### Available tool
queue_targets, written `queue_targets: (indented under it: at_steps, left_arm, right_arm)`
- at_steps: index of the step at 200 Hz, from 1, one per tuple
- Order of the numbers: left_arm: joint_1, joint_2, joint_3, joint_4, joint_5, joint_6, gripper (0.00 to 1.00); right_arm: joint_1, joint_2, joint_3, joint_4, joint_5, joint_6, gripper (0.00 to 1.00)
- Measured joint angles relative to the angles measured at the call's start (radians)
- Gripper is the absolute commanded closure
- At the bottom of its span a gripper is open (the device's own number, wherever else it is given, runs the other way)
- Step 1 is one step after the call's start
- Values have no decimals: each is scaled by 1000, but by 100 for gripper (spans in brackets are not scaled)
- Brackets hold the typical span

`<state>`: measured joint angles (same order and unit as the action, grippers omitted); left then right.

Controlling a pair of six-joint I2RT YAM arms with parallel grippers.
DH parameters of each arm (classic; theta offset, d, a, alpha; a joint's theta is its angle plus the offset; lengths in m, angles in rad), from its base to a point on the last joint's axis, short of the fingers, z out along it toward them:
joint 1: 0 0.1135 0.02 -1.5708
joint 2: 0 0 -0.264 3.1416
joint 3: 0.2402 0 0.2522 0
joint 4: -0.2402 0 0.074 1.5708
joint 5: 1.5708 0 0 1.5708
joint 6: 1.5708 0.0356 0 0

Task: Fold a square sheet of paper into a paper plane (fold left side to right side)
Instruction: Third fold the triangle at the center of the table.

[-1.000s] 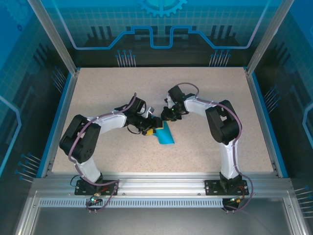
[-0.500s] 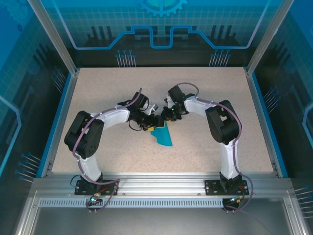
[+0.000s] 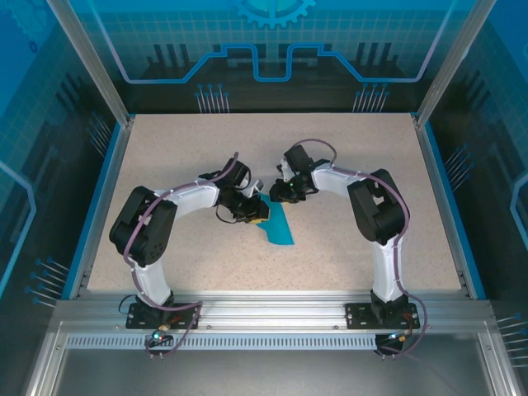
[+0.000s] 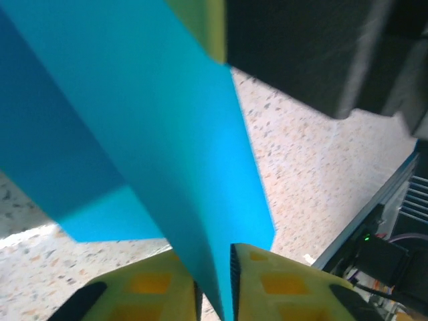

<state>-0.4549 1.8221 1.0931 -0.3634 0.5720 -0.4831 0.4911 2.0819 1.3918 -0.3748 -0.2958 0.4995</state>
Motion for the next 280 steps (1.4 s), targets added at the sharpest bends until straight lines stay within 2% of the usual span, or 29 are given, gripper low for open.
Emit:
queue_targets:
  at_steps: [43,99,133,170,205,227,280]
  left_arm:
    - [0,-6,-11,-14,-13,-72,93]
    - [0,-26,-11,-37,-3,-172,96]
    - [0,-26,-11,-57,12,-181,97]
    - [0,-26,-10,-77,28,-182,97]
    - [0,-22,2,-84,39,-182,97]
    - [0,-22,13,-89,43,-182,97]
    - [0,-9,19,-97,54,-182,97]
  right_arm:
    - [0,-92,-91,61,29,-26,47]
    - [22,-426,-341,157,116,-110,33]
    - [171,-663,-532,182,208,-183,24]
    - [367,-817,-676,181,317,-236,16]
    - [481,-828,-695,172,407,-266,12]
    - [532,-782,-692,168,457,-287,11]
    - [565,-627,-634,167,529,-327,14]
